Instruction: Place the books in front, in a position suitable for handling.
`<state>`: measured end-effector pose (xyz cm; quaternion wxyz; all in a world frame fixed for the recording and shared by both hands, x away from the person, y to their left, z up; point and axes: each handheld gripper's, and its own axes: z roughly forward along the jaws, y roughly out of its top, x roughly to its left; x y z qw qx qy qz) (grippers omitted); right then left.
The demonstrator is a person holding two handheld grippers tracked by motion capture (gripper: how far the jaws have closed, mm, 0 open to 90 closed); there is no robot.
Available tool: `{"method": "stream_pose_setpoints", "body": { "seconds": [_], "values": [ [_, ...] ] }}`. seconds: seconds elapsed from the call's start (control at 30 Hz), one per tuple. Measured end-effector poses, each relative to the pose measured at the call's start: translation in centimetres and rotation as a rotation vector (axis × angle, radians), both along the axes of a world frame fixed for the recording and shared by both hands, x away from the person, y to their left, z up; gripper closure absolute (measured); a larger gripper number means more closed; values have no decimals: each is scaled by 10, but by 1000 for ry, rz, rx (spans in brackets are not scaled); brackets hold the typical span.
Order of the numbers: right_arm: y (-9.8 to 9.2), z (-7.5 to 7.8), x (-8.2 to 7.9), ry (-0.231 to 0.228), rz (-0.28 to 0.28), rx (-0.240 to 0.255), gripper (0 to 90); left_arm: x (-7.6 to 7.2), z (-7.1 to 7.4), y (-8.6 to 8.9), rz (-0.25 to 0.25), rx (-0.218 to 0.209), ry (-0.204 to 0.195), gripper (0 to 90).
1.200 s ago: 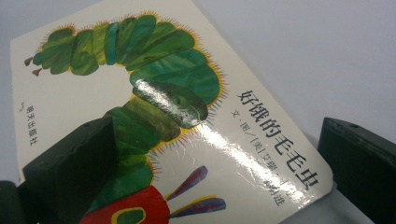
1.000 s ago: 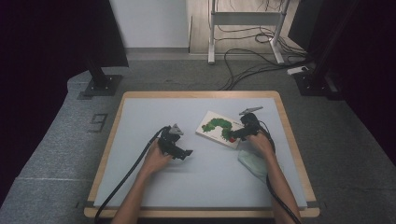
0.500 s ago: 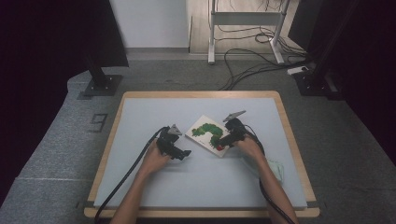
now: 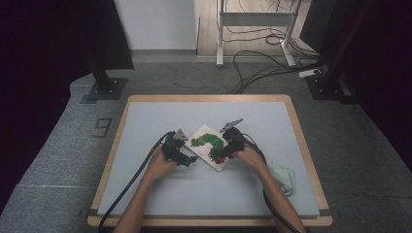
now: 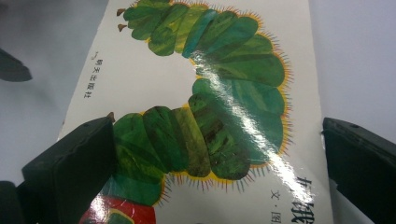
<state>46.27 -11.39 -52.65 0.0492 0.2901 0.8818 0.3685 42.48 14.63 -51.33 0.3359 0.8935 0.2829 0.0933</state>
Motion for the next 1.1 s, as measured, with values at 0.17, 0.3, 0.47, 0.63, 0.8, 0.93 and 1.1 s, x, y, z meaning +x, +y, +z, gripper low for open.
{"method": "stream_pose_setpoints", "body": {
  "seconds": [0.17,0.3,0.47,0.63,0.8,0.93,1.1],
  "values": [
    [12,0,-12,1,33,6,0,-2,-3,5,0,-7,16,0],
    [24,0,-26,0,77,2,0,-11,-9,15,-27,-37,67,0],
    [33,-1,-40,-3,112,10,0,-33,-13,28,-29,-46,45,0],
    [36,-1,-53,-5,121,11,0,-52,-12,29,-23,-4,31,0],
    [31,8,-75,-114,24,-64,6,-66,-12,30,-27,-1,30,0],
    [5,14,-92,-108,-65,-53,36,-76,-12,27,-34,-8,33,0],
    [-12,9,-104,-54,-96,-37,42,-90,-13,19,-53,-8,28,0]
  ]
}}
